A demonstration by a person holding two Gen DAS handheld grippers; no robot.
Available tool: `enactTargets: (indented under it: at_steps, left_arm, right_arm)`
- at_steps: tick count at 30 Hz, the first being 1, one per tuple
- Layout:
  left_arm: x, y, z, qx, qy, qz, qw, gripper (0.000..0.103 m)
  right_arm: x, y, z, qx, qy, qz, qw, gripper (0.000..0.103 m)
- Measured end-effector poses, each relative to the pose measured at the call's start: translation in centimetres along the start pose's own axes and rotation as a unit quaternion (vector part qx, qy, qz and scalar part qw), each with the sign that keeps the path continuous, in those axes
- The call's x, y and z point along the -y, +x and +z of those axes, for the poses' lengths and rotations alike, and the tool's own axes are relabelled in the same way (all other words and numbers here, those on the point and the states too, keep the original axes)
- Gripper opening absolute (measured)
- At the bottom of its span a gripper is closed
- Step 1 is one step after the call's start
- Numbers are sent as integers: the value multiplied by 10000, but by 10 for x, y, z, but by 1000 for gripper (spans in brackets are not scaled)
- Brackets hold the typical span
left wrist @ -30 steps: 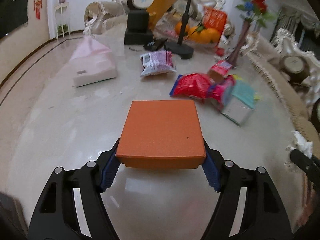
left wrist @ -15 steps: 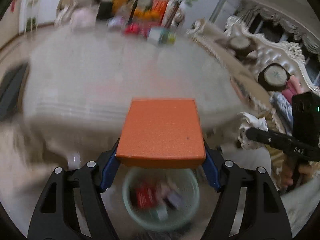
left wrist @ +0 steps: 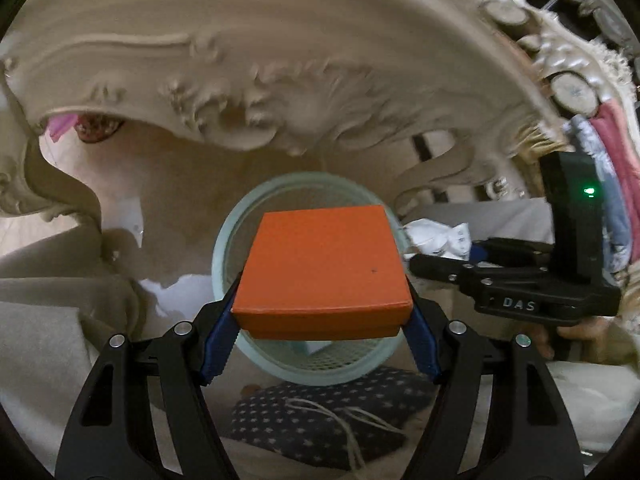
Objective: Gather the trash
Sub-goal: 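Carry both items over the wastebasket and open both tools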
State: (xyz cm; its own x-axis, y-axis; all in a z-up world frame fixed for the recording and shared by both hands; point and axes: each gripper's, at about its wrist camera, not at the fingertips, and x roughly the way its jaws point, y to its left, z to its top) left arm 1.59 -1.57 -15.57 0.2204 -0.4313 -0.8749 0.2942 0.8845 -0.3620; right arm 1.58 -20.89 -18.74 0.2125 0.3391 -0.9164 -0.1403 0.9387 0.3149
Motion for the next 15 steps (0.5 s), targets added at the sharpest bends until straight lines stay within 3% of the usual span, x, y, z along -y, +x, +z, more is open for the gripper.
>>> enactTargets:
  at_steps: [4, 5, 6, 7, 10, 15]
  left_arm:
    - [-1, 26, 3, -236, -5, 20, 9997, 71]
    - [0, 34, 4, -359, -28, 79, 9993, 72]
    - [1, 38, 4, -424, -35, 158, 9990, 72]
    - [2, 39, 6, -420, -52, 270, 9987, 73]
    - [1, 32, 5, -210, -79, 417, 9989, 84]
    - [-1, 14, 5, 58, -151, 397, 9991, 86]
  right_arm:
    - [-2, 14, -2, -103, -161, -129, 9997, 44]
    - [-3, 17, -2, -155, -218, -213, 9994, 49]
    - [-4, 17, -4, -174, -238, -372, 9989, 64]
    - [-5, 16, -6, -119, -259, -497, 9984, 71]
    - [3, 8, -15, 67, -255, -488, 9985, 71]
    - [7, -15, -25, 342, -127, -333, 9988, 71]
